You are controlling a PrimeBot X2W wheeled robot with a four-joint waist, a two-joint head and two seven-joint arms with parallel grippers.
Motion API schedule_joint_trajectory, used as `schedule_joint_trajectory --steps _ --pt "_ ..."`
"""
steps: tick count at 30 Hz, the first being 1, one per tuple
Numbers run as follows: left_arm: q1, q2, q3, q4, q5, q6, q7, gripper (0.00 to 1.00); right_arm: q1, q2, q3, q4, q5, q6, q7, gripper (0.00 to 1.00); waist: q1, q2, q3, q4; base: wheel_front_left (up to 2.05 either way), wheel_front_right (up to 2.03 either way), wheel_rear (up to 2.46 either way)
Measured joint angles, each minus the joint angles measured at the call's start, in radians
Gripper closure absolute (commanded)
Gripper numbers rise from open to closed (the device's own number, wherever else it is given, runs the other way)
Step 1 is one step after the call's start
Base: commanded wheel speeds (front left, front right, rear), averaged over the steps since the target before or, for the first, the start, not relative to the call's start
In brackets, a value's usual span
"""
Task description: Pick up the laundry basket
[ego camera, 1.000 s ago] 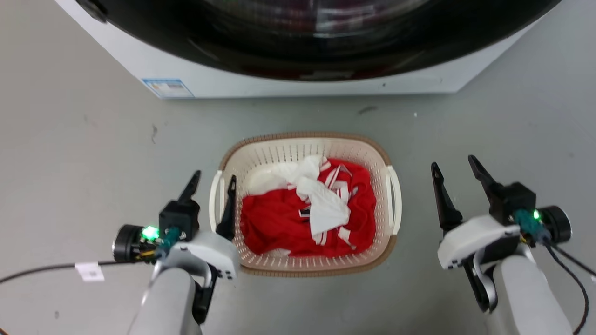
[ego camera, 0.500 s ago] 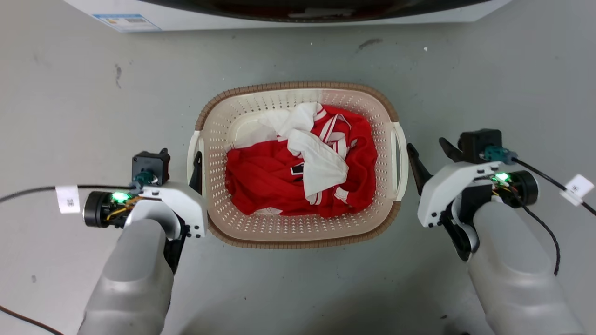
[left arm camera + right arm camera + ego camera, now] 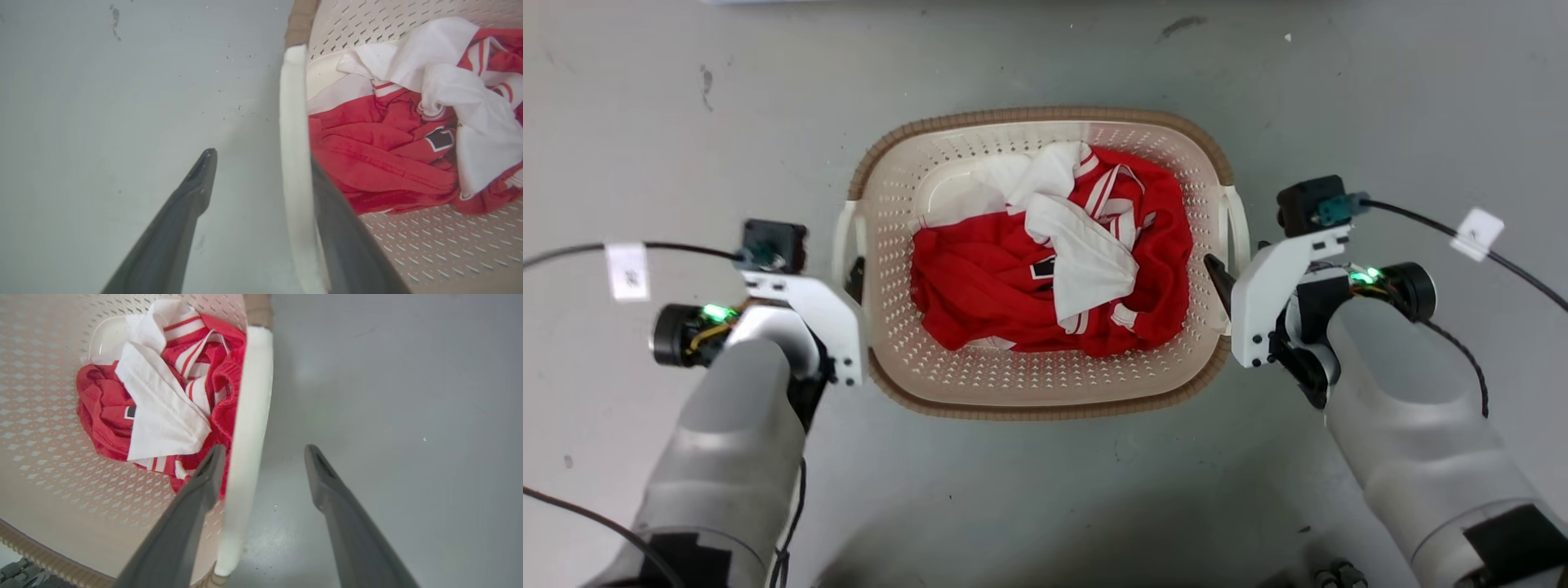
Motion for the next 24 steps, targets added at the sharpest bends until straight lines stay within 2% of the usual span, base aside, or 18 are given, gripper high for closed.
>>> schedule_joint_trajectory --steps 7,23,24 --pt "-0.059 0.012 -0.03 0.021 -0.013 -0.007 0.032 0.0 -0.064 0.004 0.06 0.058 0.062 0.001 0.042 0.0 -0.0002 0.0 0.038 0.012 0.0 0.0 0.0" --pt "-0.092 0.009 -0.139 0.031 -0.075 -0.003 -0.009 0.0 -0.109 0.005 0.147 0.109 0.129 0.001 0.007 0.0 -0.0002 0.0 0.054 0.017 0.0 0.0 0.0" --pt "-0.092 0.009 -0.145 0.031 -0.083 -0.003 -0.008 0.0 -0.111 0.005 0.154 0.112 0.132 0.001 0.008 0.05 -0.0002 0.0 0.054 0.016 0.0 0.0 0.0"
